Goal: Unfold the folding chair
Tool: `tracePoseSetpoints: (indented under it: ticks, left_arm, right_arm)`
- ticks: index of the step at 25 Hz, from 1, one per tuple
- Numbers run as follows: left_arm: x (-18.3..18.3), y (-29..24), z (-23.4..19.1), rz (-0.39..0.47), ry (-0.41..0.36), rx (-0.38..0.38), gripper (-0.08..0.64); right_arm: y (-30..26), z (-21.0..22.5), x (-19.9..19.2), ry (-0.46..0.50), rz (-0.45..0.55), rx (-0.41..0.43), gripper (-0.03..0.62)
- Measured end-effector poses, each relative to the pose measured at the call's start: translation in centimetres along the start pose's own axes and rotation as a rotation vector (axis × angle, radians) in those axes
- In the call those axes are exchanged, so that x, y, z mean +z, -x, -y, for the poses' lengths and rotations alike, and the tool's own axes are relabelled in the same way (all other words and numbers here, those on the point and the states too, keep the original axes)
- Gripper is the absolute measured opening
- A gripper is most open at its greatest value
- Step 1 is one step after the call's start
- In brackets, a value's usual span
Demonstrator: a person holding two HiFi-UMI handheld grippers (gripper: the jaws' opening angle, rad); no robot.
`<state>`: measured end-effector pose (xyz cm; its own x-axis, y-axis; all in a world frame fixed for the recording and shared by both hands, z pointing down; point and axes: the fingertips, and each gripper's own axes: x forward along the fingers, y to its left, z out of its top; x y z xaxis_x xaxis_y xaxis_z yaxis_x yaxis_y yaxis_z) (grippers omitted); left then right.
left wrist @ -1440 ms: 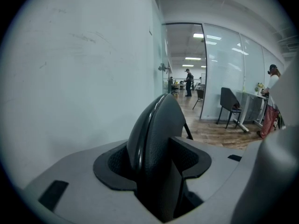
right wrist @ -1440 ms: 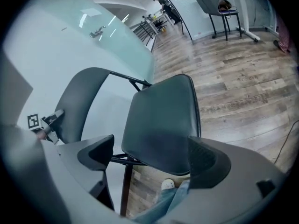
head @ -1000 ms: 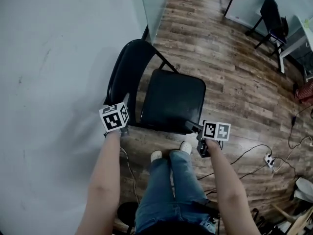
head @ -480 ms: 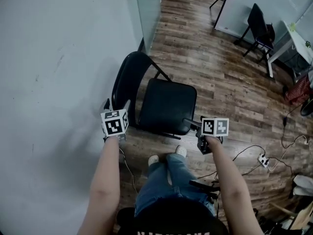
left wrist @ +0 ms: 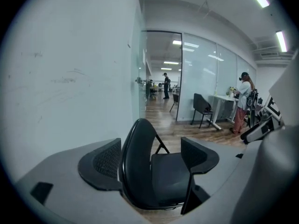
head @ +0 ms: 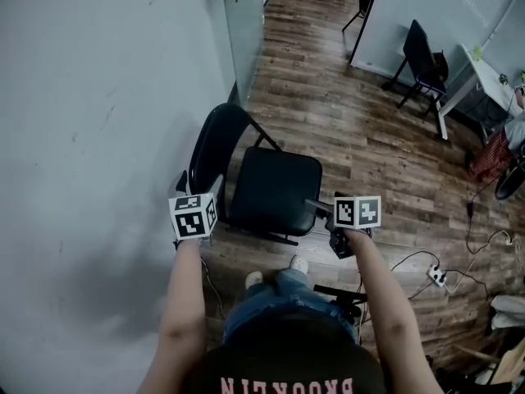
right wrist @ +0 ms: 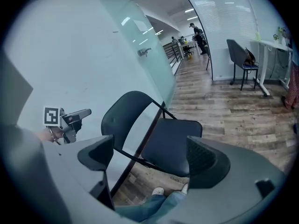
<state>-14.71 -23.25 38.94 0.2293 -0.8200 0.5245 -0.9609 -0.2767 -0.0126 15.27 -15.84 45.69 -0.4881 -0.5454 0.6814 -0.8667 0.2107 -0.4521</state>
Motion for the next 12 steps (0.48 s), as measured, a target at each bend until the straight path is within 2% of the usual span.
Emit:
tracePoseSetpoints:
  ticks: [3, 5, 12]
  left_arm:
    - [1.7, 1.0, 0.8, 0.054, -0.023, -0.006, 0.376]
    - [3.0, 1.6, 1.2, 0.098, -0.048, -0.011, 0.376]
    - [6.8, 4.5, 2.2, 0.25, -0.065, -0.025, 0.376]
  right_arm:
    - [1.4, 0.0, 0.4, -0.005, 0.0, -0.025, 0.48]
    - [2.6, -0.7, 1.2, 0.039, 0.029, -0.044, 0.479]
    - [8.4, -5.0, 7.0, 0.316, 0.32, -0.083, 0.477]
